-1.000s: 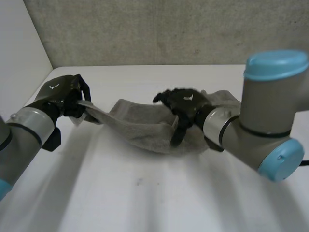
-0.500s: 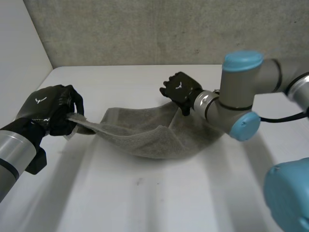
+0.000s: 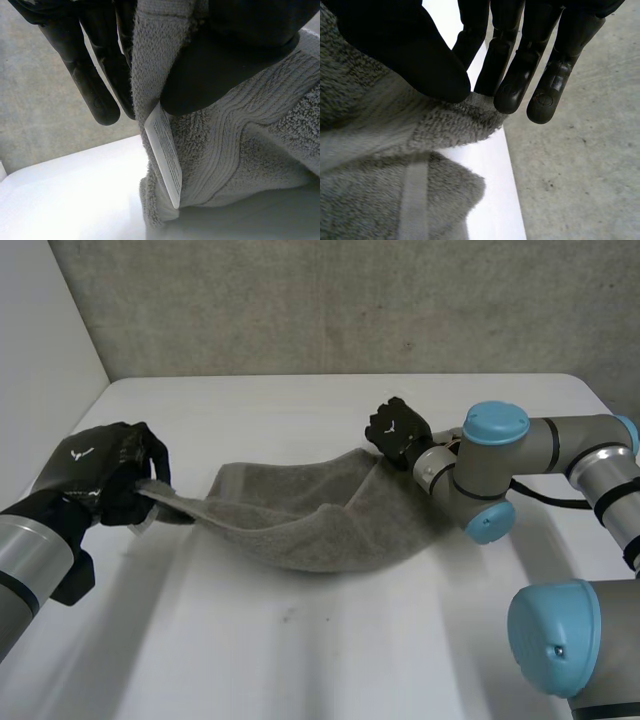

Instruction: Fold the towel.

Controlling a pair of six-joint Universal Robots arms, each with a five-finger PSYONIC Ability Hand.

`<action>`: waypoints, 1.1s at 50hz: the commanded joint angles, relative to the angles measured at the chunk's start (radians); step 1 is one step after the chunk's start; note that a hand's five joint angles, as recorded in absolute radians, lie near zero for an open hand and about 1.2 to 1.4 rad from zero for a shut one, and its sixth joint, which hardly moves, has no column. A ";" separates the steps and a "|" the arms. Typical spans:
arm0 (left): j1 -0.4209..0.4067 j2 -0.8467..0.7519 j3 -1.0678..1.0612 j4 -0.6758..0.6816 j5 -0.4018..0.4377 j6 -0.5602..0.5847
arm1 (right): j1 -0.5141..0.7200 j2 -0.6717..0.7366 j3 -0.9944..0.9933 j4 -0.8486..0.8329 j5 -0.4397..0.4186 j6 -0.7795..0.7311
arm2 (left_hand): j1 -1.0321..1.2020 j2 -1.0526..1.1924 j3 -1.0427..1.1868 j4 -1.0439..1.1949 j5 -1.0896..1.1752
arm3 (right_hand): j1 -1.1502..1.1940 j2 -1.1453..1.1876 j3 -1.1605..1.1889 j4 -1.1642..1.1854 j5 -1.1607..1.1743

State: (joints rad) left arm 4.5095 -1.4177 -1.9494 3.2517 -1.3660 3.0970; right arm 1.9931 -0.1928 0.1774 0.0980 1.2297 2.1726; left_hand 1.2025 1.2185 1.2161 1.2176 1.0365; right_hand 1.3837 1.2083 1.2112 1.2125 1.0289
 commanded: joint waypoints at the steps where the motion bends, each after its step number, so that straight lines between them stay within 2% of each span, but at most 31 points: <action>1: 0.008 0.000 0.007 0.002 0.001 0.000 | -0.042 -0.077 0.008 0.017 0.043 0.009 | 0.194 0.178 0.180 0.179 0.185 | 0.013 0.188 0.185 0.184 0.193; 5: 0.011 0.000 0.017 0.003 -0.001 0.000 | -0.066 -0.146 0.013 0.057 0.108 0.030 | 0.194 0.178 0.180 0.179 0.185 | 0.013 0.188 0.185 0.184 0.193; 7: 0.019 0.000 0.023 0.005 -0.001 0.000 | -0.089 -0.223 0.017 0.113 0.135 0.091 | 0.194 0.178 0.180 0.179 0.185 | 0.013 0.188 0.185 0.184 0.193; 11: 0.060 -0.007 0.061 0.005 -0.001 -0.001 | -0.111 -0.307 0.020 0.186 0.137 0.184 | 0.194 0.178 0.180 0.179 0.185 | 0.013 0.188 0.185 0.184 0.193; 16: 0.083 -0.013 0.124 0.003 0.001 -0.011 | -0.157 -0.488 0.017 0.368 0.136 0.306 | 0.194 0.178 0.180 0.179 0.185 | 0.013 0.188 0.185 0.184 0.193; 19: 0.089 -0.018 0.185 0.002 -0.002 -0.014 | -0.168 -0.536 0.016 0.413 0.137 0.316 | 0.194 0.178 0.180 0.179 0.185 | 0.013 0.188 0.185 0.184 0.193; 21: 0.088 -0.021 0.219 -0.001 -0.004 -0.014 | -0.192 -0.629 0.023 0.489 0.134 0.323 | 0.194 0.178 0.180 0.179 0.185 | 0.013 0.188 0.185 0.184 0.193; 26: 0.082 -0.043 0.294 -0.006 -0.002 -0.012 | -0.211 -0.701 0.089 0.575 0.126 0.323 | 0.194 0.178 0.180 0.179 0.185 | 0.013 0.188 0.185 0.184 0.193; 27: 0.085 -0.049 0.297 -0.006 -0.004 -0.014 | -0.211 -0.708 0.129 0.592 0.117 0.325 | 0.194 0.178 0.180 0.179 0.185 | -0.193 -0.017 -0.020 -0.022 -0.013; 28: 0.083 -0.052 0.288 -0.006 -0.002 -0.014 | -0.211 -0.708 0.129 0.592 0.117 0.325 | 0.194 0.178 0.180 0.179 0.185 | -0.195 -0.019 -0.022 -0.024 -0.015; 29: 0.083 -0.052 0.288 -0.006 -0.002 -0.014 | -0.203 -0.709 0.179 0.598 0.108 0.326 | 0.194 0.178 0.180 0.179 0.185 | -0.672 -0.496 -0.499 -0.500 -0.491; 30: 0.074 -0.053 0.274 -0.006 -0.004 -0.014 | -0.203 -0.709 0.180 0.598 0.108 0.326 | 0.194 0.178 0.180 0.179 0.185 | -0.676 -0.501 -0.504 -0.505 -0.496; 31: 0.074 -0.053 0.274 -0.006 -0.004 -0.014 | -0.198 -0.709 0.229 0.592 0.102 0.326 | 0.194 0.178 0.180 0.179 0.185 | -0.929 -0.754 -0.757 -0.758 -0.749; 32: 0.070 -0.053 0.253 -0.006 -0.004 -0.014 | -0.197 -0.700 0.270 0.577 0.094 0.325 | 0.194 0.178 0.180 0.179 0.185 | -1.074 -0.899 -0.902 -0.903 -0.894; 34: 0.065 -0.052 0.228 -0.006 -0.004 -0.014 | -0.192 -0.688 0.305 0.557 0.084 0.325 | 0.194 0.178 0.180 0.179 0.185 | -1.131 -0.955 -0.958 -0.960 -0.951; 38: 0.051 -0.044 0.169 -0.006 -0.002 -0.012 | -0.177 -0.634 0.336 0.500 0.045 0.317 | 0.194 0.178 0.180 0.179 0.185 | -1.134 -0.959 -0.962 -0.963 -0.954; 40: 0.051 -0.038 0.149 -0.006 -0.001 -0.011 | -0.145 -0.578 0.336 0.450 -0.008 0.319 | 0.194 0.178 0.180 0.179 0.185 | -1.117 -0.941 -0.944 -0.946 -0.937; 43: 0.050 -0.027 0.120 -0.006 0.005 -0.011 | -0.099 -0.518 0.317 0.410 -0.042 0.317 | 0.194 0.178 0.180 0.179 0.185 | -1.102 -0.927 -0.930 -0.931 -0.922; 46: 0.051 0.000 0.096 -0.006 0.016 -0.009 | -0.079 -0.479 0.298 0.391 -0.056 0.317 | 0.194 0.178 0.180 0.179 0.185 | -1.093 -0.918 -0.921 -0.922 -0.913; 51: 0.059 0.017 0.067 -0.006 0.024 -0.009 | -0.024 -0.315 0.179 0.353 -0.064 0.314 | 0.194 0.178 0.180 0.179 0.185 | -1.005 -0.830 -0.833 -0.834 -0.825; 55: 0.059 0.020 0.055 -0.006 0.025 -0.009 | -0.016 -0.237 0.114 0.342 -0.064 0.312 | 0.194 0.178 0.180 0.179 0.185 | -0.982 -0.806 -0.809 -0.810 -0.801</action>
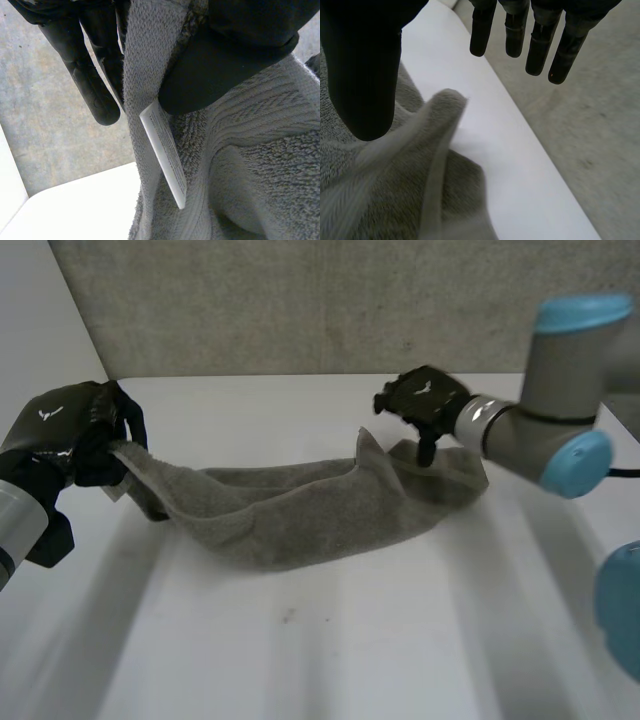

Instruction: Fold the towel.

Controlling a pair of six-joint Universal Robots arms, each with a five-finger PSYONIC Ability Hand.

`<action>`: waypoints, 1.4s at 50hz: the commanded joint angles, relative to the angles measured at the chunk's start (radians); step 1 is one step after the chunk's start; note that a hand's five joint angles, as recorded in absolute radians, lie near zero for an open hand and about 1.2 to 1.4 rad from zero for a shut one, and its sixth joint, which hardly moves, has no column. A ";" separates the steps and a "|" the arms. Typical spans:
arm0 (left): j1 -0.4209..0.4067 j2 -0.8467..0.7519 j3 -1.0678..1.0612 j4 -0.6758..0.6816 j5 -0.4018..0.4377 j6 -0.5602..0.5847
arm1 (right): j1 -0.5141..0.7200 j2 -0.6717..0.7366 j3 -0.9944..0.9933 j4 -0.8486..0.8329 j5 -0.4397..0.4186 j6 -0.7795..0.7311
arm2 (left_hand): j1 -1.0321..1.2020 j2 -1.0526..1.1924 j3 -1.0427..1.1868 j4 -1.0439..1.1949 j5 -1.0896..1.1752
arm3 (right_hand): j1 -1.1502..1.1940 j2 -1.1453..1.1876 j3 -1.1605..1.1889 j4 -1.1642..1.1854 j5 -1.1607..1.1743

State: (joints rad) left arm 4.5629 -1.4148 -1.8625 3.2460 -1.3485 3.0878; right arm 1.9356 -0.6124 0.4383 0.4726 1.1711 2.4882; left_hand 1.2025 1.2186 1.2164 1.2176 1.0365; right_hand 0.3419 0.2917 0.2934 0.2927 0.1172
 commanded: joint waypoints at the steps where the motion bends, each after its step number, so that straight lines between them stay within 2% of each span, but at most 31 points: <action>1: 0.005 0.017 -0.040 0.000 0.008 0.000 | 0.048 0.216 -0.179 -0.043 -0.004 -0.003 | 0.194 0.178 0.180 0.179 0.185 | 0.063 0.113 0.112 0.112 0.113; 7: 0.008 0.016 -0.052 0.003 0.009 0.000 | 0.060 0.331 -0.274 -0.107 0.015 -0.002 | 0.194 0.178 0.180 0.179 0.185 | 0.125 0.175 0.173 0.174 0.175; 16: 0.010 0.014 -0.056 0.009 0.009 0.000 | 0.060 0.378 -0.283 -0.144 0.015 -0.006 | 0.194 0.178 0.180 0.179 0.185 | 0.178 0.228 0.226 0.227 0.228; 18: 0.011 0.011 -0.056 0.009 0.009 0.000 | 0.060 0.381 -0.282 -0.144 0.015 -0.006 | 0.194 0.178 0.180 0.179 0.185 | 0.335 0.385 0.384 0.384 0.385; 19: 0.011 0.011 -0.056 0.009 0.009 0.000 | 0.060 0.381 -0.282 -0.144 0.015 -0.006 | 0.194 0.178 0.180 0.179 0.185 | 0.336 0.386 0.385 0.385 0.386; 21: 0.011 0.007 -0.056 0.009 0.009 0.002 | 0.060 0.382 -0.283 -0.146 0.016 -0.006 | 0.194 0.178 0.180 0.179 0.185 | 0.739 0.789 0.788 0.788 0.789; 22: 0.011 0.007 -0.056 0.009 0.009 0.002 | 0.060 0.382 -0.283 -0.146 0.016 -0.006 | 0.194 0.178 0.180 0.179 0.185 | 0.741 0.791 0.790 0.790 0.791; 23: 0.011 0.004 -0.056 0.009 0.009 0.000 | 0.060 0.381 -0.283 -0.146 0.016 -0.006 | 0.194 0.178 0.180 0.179 0.185 | 0.895 0.946 0.944 0.945 0.945; 24: 0.011 0.004 -0.056 0.009 0.009 0.000 | 0.060 0.381 -0.283 -0.146 0.016 -0.006 | 0.194 0.178 0.180 0.179 0.185 | 0.897 0.947 0.945 0.946 0.947; 25: 0.011 0.004 -0.056 0.009 0.009 0.000 | 0.060 0.379 -0.282 -0.144 0.016 -0.006 | 0.194 0.178 0.180 0.179 0.185 | 1.053 1.103 1.101 1.102 1.103; 30: 0.011 0.002 -0.058 0.009 0.009 0.000 | 0.060 0.362 -0.283 -0.138 0.019 -0.005 | 0.194 0.178 0.180 0.179 0.185 | 1.054 1.105 1.103 1.104 1.105; 35: 0.011 0.004 -0.053 0.009 0.009 0.002 | 0.053 0.252 -0.282 -0.123 0.071 0.000 | 0.194 0.178 0.180 0.179 0.185 | 1.054 1.105 1.103 1.104 1.105; 41: 0.011 0.007 -0.041 0.009 0.009 0.000 | 0.043 0.111 -0.260 -0.066 0.090 0.015 | 0.194 0.178 0.180 0.179 0.185 | 1.054 1.105 1.103 1.104 1.105; 44: 0.018 0.010 -0.033 0.009 0.009 0.000 | 0.022 -0.019 -0.224 0.041 0.091 0.061 | 0.194 0.178 0.180 0.179 0.185 | 1.054 1.105 1.103 1.104 1.105; 48: 0.018 0.017 -0.024 0.009 0.008 -0.001 | -0.006 -0.104 -0.191 0.143 0.093 0.086 | 0.194 0.178 0.180 0.179 0.185 | 1.054 1.105 1.103 1.104 1.105; 50: 0.018 0.030 -0.024 0.006 0.008 -0.003 | -0.036 -0.180 -0.132 0.248 0.090 0.093 | 0.194 0.178 0.180 0.179 0.185 | 1.054 1.105 1.103 1.104 1.105; 53: 0.018 0.037 -0.024 0.003 0.008 -0.003 | -0.069 -0.260 -0.035 0.322 0.085 0.090 | 0.194 0.178 0.180 0.179 0.185 | 1.054 1.105 1.103 1.104 1.105; 56: 0.014 0.039 -0.021 0.000 0.008 -0.003 | -0.081 -0.305 0.027 0.340 0.084 0.083 | 0.194 0.178 0.180 0.179 0.185 | 1.054 1.105 1.103 1.104 1.105; 61: 0.013 0.060 0.028 -0.018 0.006 -0.006 | -0.116 -0.521 0.215 0.308 0.085 0.083 | 0.194 0.178 0.180 0.179 0.185 | 1.054 1.105 1.103 1.104 1.105; 62: 0.013 0.060 0.028 -0.018 0.006 -0.006 | -0.116 -0.521 0.215 0.308 0.085 0.083 | 0.194 0.178 0.180 0.179 0.185 | 1.054 1.105 1.103 1.104 1.105; 64: 0.013 0.073 0.078 -0.047 0.006 -0.008 | -0.118 -0.625 0.256 0.279 0.085 0.084 | 0.194 0.178 0.180 0.179 0.185 | 1.054 1.105 1.103 1.104 1.105; 70: 0.010 0.073 0.175 -0.123 0.006 -0.018 | -0.124 -0.718 0.269 0.278 0.091 0.086 | 0.194 0.178 0.180 0.179 0.185 | 1.054 1.105 1.103 1.104 1.105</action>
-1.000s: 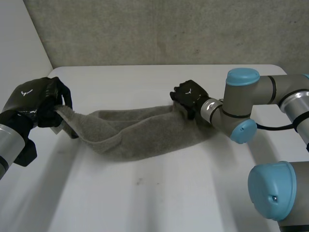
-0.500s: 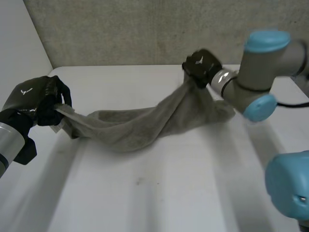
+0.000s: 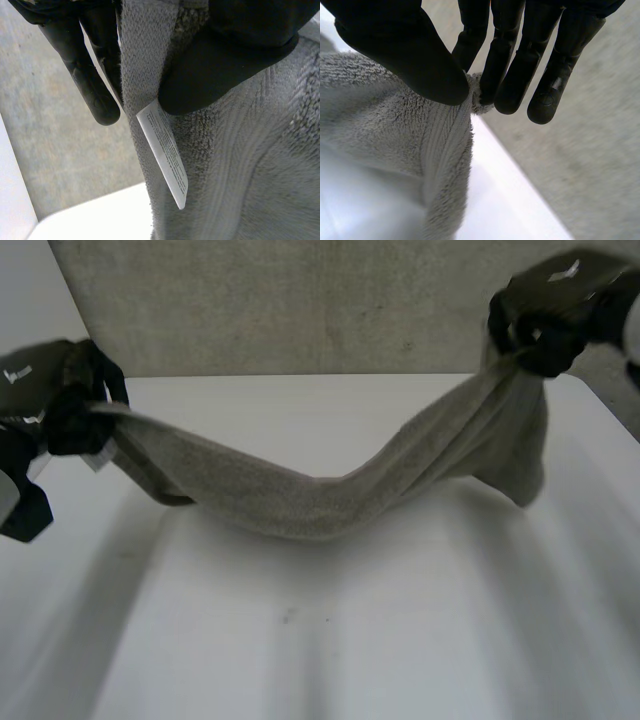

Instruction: Fold the towel.

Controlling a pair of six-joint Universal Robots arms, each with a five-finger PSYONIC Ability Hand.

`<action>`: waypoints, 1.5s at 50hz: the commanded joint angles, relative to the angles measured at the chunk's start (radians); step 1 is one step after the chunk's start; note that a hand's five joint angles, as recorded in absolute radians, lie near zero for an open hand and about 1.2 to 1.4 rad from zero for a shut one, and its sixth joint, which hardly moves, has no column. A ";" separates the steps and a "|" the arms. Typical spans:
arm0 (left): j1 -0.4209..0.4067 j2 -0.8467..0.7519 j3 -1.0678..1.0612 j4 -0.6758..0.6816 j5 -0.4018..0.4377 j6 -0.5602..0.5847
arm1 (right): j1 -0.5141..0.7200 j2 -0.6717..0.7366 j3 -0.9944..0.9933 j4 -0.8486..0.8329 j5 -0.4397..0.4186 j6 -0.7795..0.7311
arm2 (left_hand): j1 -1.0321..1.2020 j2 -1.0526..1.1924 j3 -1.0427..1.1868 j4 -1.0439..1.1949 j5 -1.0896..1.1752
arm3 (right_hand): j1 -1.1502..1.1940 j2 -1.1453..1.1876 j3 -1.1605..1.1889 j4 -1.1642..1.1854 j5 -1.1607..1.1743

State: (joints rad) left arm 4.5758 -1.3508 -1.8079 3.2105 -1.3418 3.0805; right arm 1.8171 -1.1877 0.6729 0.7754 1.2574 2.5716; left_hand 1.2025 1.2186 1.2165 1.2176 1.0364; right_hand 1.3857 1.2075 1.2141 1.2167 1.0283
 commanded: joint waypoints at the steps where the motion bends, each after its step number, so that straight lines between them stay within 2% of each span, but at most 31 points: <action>1: -0.004 0.007 0.151 -0.112 0.000 -0.020 | -0.010 -0.157 0.039 -0.022 0.007 0.002 | 0.194 0.178 0.180 0.179 0.185 | 0.011 0.189 0.182 0.180 0.193; 8: 0.009 -0.021 0.243 -0.172 0.000 -0.036 | -0.015 -0.181 0.082 -0.030 0.045 -0.004 | 0.194 0.178 0.180 0.179 0.185 | 0.011 0.189 0.182 0.180 0.193; 10: 0.011 -0.086 0.266 -0.172 0.000 -0.033 | -0.013 -0.164 0.114 -0.034 0.075 -0.008 | 0.194 0.178 0.180 0.179 0.185 | 0.011 0.189 0.182 0.180 0.193; 13: 0.009 -0.136 0.274 -0.176 0.000 -0.028 | -0.012 -0.112 0.158 -0.041 0.086 -0.031 | 0.194 0.178 0.180 0.179 0.185 | 0.011 0.189 0.182 0.180 0.193; 18: -0.014 -0.348 0.338 -0.176 0.001 -0.023 | -0.004 -0.006 0.174 -0.065 0.092 -0.083 | 0.194 0.178 0.180 0.179 0.185 | 0.011 0.189 0.182 0.180 0.193; 19: -0.014 -0.349 0.338 -0.176 0.001 -0.023 | -0.004 -0.006 0.174 -0.065 0.093 -0.083 | 0.194 0.178 0.180 0.179 0.185 | 0.011 0.189 0.182 0.180 0.193; 21: -0.037 -0.459 0.434 -0.176 -0.002 -0.025 | -0.002 0.074 0.130 -0.140 0.100 -0.079 | 0.194 0.178 0.180 0.179 0.185 | 0.011 0.189 0.182 0.180 0.193; 22: -0.037 -0.459 0.435 -0.176 -0.002 -0.025 | -0.002 0.074 0.129 -0.140 0.100 -0.079 | 0.194 0.178 0.180 0.179 0.185 | 0.011 0.189 0.182 0.180 0.193; 24: -0.055 -0.510 0.507 -0.175 -0.002 -0.026 | -0.001 0.153 0.023 -0.244 0.126 -0.070 | 0.194 0.178 0.180 0.179 0.185 | 0.011 0.189 0.182 0.180 0.193; 26: -0.078 -0.589 0.690 -0.172 -0.007 -0.032 | 0.001 0.190 -0.057 -0.304 0.154 -0.058 | 0.194 0.178 0.180 0.179 0.185 | 0.011 0.189 0.182 0.180 0.193; 27: -0.078 -0.590 0.691 -0.172 -0.007 -0.033 | 0.001 0.191 -0.058 -0.304 0.154 -0.057 | 0.194 0.178 0.180 0.179 0.185 | 0.011 0.189 0.182 0.180 0.193; 29: -0.083 -0.645 0.900 -0.169 -0.016 -0.046 | 0.005 0.232 -0.216 -0.401 0.209 -0.009 | 0.194 0.178 0.180 0.179 0.185 | 0.011 0.189 0.182 0.180 0.193; 30: -0.083 -0.645 0.901 -0.169 -0.016 -0.046 | 0.005 0.232 -0.217 -0.401 0.209 -0.008 | 0.194 0.178 0.180 0.179 0.185 | 0.011 0.189 0.182 0.180 0.193; 32: -0.084 -0.683 1.097 -0.152 -0.022 -0.080 | 0.007 0.238 -0.341 -0.473 0.232 0.045 | 0.194 0.178 0.180 0.179 0.185 | 0.011 0.189 0.182 0.180 0.193; 33: -0.084 -0.683 1.098 -0.152 -0.022 -0.080 | 0.007 0.238 -0.342 -0.473 0.232 0.045 | 0.194 0.178 0.180 0.179 0.185 | 0.011 0.189 0.182 0.180 0.193; 35: -0.084 -0.708 1.244 -0.123 -0.048 -0.133 | 0.007 0.231 -0.407 -0.516 0.228 0.071 | 0.194 0.178 0.180 0.179 0.185 | 0.011 0.189 0.182 0.180 0.193; 39: -0.083 -0.725 1.311 -0.119 -0.077 -0.184 | 0.008 0.218 -0.412 -0.512 0.235 0.070 | 0.194 0.178 0.180 0.179 0.185 | 0.011 0.189 0.182 0.180 0.193; 44: -0.083 -0.726 1.254 -0.126 -0.086 -0.206 | 0.007 0.204 -0.335 -0.420 0.229 0.068 | 0.194 0.178 0.180 0.179 0.185 | 0.011 0.189 0.182 0.180 0.193; 46: -0.081 -0.716 1.129 -0.123 -0.085 -0.201 | -0.001 0.200 -0.241 -0.343 0.224 0.062 | 0.194 0.178 0.180 0.179 0.185 | 0.011 0.189 0.182 0.180 0.193; 49: -0.077 -0.709 1.050 -0.121 -0.082 -0.201 | -0.001 0.200 -0.190 -0.317 0.224 0.053 | 0.194 0.178 0.180 0.179 0.185 | 0.011 0.189 0.182 0.180 0.193; 51: -0.066 -0.697 0.905 -0.107 -0.074 -0.201 | -0.004 0.200 -0.055 -0.288 0.224 0.033 | 0.194 0.178 0.180 0.179 0.185 | 0.011 0.189 0.182 0.180 0.193; 52: -0.066 -0.697 0.904 -0.107 -0.074 -0.201 | -0.004 0.200 -0.055 -0.288 0.224 0.033 | 0.194 0.178 0.180 0.179 0.185 | 0.011 0.189 0.182 0.180 0.193; 54: -0.063 -0.700 0.764 -0.083 -0.074 -0.200 | -0.005 0.200 0.115 -0.300 0.221 0.025 | 0.194 0.178 0.180 0.179 0.185 | 0.011 0.189 0.182 0.180 0.193; 55: -0.063 -0.700 0.763 -0.083 -0.074 -0.200 | -0.005 0.200 0.116 -0.300 0.221 0.025 | 0.194 0.178 0.180 0.179 0.185 | 0.011 0.189 0.182 0.180 0.193; 57: -0.061 -0.705 0.693 -0.064 -0.073 -0.198 | -0.008 0.213 0.267 -0.343 0.191 0.016 | 0.194 0.178 0.180 0.179 0.185 | 0.011 0.189 0.182 0.180 0.193; 58: -0.061 -0.706 0.624 -0.042 -0.073 -0.198 | -0.009 0.214 0.267 -0.343 0.191 0.016 | 0.194 0.178 0.180 0.179 0.185 | 0.011 0.189 0.182 0.180 0.193; 62: -0.055 -0.706 0.454 0.040 -0.071 -0.195 | -0.010 0.238 0.472 -0.456 0.154 0.012 | 0.194 0.178 0.180 0.179 0.185 | 0.011 0.189 0.182 0.180 0.193; 69: -0.054 -0.670 0.332 0.075 -0.068 -0.186 | -0.010 0.211 0.634 -0.508 0.143 -0.007 | 0.194 0.178 0.180 0.179 0.185 | 0.011 0.189 0.182 0.180 0.193; 75: -0.043 -0.596 0.246 0.077 -0.028 -0.149 | -0.019 0.085 0.741 -0.464 0.145 -0.031 | 0.194 0.178 0.180 0.179 0.185 | 0.011 0.189 0.182 0.180 0.193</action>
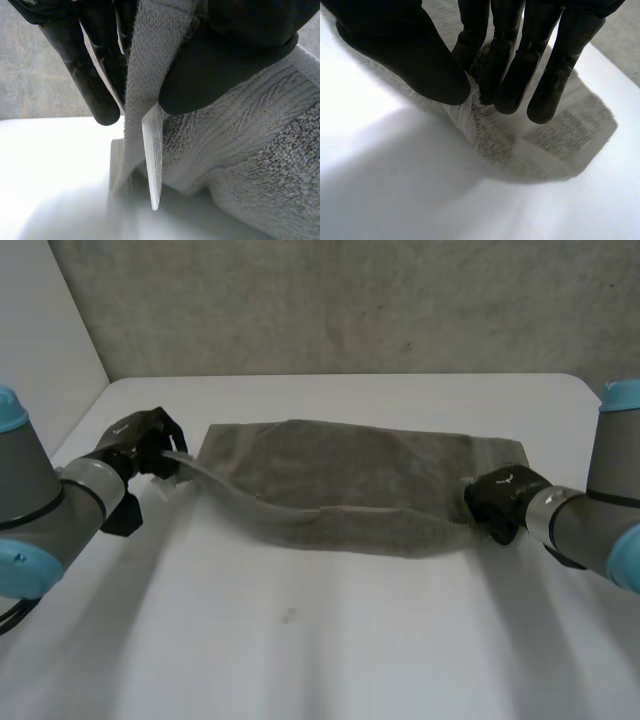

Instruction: Fold the towel.

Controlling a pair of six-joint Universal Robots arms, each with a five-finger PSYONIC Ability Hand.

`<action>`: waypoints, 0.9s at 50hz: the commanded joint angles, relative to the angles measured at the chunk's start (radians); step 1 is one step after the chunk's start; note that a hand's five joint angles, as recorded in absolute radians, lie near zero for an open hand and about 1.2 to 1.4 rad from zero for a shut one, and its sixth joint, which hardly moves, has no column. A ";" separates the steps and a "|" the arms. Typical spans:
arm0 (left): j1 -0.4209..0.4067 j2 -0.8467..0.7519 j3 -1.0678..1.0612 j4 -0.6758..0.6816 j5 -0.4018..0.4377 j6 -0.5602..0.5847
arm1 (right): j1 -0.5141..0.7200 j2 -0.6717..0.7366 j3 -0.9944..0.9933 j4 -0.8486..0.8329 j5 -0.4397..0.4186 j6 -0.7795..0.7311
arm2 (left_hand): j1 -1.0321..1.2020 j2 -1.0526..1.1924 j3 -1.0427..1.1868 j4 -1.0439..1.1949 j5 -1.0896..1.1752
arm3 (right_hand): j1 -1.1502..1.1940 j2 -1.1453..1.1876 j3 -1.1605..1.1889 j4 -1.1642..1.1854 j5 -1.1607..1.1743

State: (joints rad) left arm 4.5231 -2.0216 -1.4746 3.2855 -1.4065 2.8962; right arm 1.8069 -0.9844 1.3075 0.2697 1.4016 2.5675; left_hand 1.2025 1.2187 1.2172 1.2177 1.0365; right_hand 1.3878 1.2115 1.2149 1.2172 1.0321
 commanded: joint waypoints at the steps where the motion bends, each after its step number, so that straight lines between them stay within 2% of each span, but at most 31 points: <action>1: 0.016 0.096 -0.107 0.003 0.050 0.043 | -0.024 -0.149 0.128 0.052 -0.003 -0.041 | 0.194 0.178 0.179 0.179 0.185 | -0.517 -0.340 -0.344 -0.346 -0.335; 2: 0.016 0.096 -0.107 0.003 0.051 0.043 | -0.024 -0.149 0.128 0.052 -0.003 -0.041 | 0.194 0.178 0.179 0.179 0.185 | -0.522 -0.346 -0.349 -0.351 -0.341; 3: 0.019 0.116 -0.125 0.006 0.061 0.049 | -0.046 -0.181 0.142 0.052 0.002 -0.047 | 0.194 0.178 0.179 0.179 0.185 | -1.176 -1.000 -1.003 -1.005 -0.995; 4: 0.021 0.135 -0.141 0.009 0.069 0.051 | -0.066 -0.210 0.147 0.043 -0.001 -0.044 | 0.194 0.178 0.179 0.179 0.185 | -1.213 -1.037 -1.040 -1.043 -1.032; 7: 0.022 0.155 -0.159 0.013 0.072 0.052 | -0.083 -0.255 0.138 0.005 -0.004 -0.040 | 0.194 0.178 0.179 0.179 0.185 | -1.213 -1.037 -1.040 -1.043 -1.032; 13: 0.022 0.164 -0.171 0.014 0.072 0.052 | -0.077 -0.257 0.107 -0.063 -0.007 -0.024 | 0.194 0.178 0.179 0.179 0.185 | -1.213 -1.037 -1.040 -1.043 -1.032; 16: 0.022 0.164 -0.174 0.014 0.070 0.051 | -0.077 -0.221 0.062 -0.066 -0.010 -0.003 | 0.194 0.178 0.179 0.179 0.185 | -1.213 -1.037 -1.040 -1.043 -1.032; 18: 0.022 0.164 -0.176 0.013 0.072 0.051 | -0.075 -0.146 0.000 -0.061 -0.018 0.020 | 0.194 0.178 0.179 0.179 0.185 | -1.213 -1.037 -1.040 -1.043 -1.032; 24: 0.024 0.164 -0.179 0.013 0.070 0.051 | -0.066 -0.071 -0.076 -0.058 -0.052 -0.001 | 0.194 0.178 0.179 0.179 0.185 | -1.194 -1.018 -1.021 -1.024 -1.013; 29: 0.024 0.164 -0.187 0.014 0.070 0.051 | -0.041 -0.014 -0.116 -0.038 -0.122 -0.121 | 0.194 0.178 0.179 0.179 0.185 | -1.144 -0.968 -0.971 -0.974 -0.963; 34: 0.028 0.165 -0.190 0.013 0.072 0.051 | -0.014 0.001 -0.114 0.031 -0.182 -0.332 | 0.194 0.178 0.179 0.179 0.185 | -1.133 -0.956 -0.960 -0.962 -0.951; 45: 0.042 0.170 -0.197 0.014 0.072 0.051 | -0.004 -0.034 -0.041 0.037 -0.202 -0.446 | 0.194 0.178 0.179 0.179 0.185 | -1.133 -0.956 -0.960 -0.962 -0.951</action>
State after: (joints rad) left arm 4.5551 -1.8539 -1.6683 3.2989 -1.3346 2.9468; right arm 1.7998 -0.9895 1.2146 0.3122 1.2055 2.1864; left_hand 1.2025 1.2187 1.2172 1.2177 1.0365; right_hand 0.2502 0.2128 0.2164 0.2137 0.0454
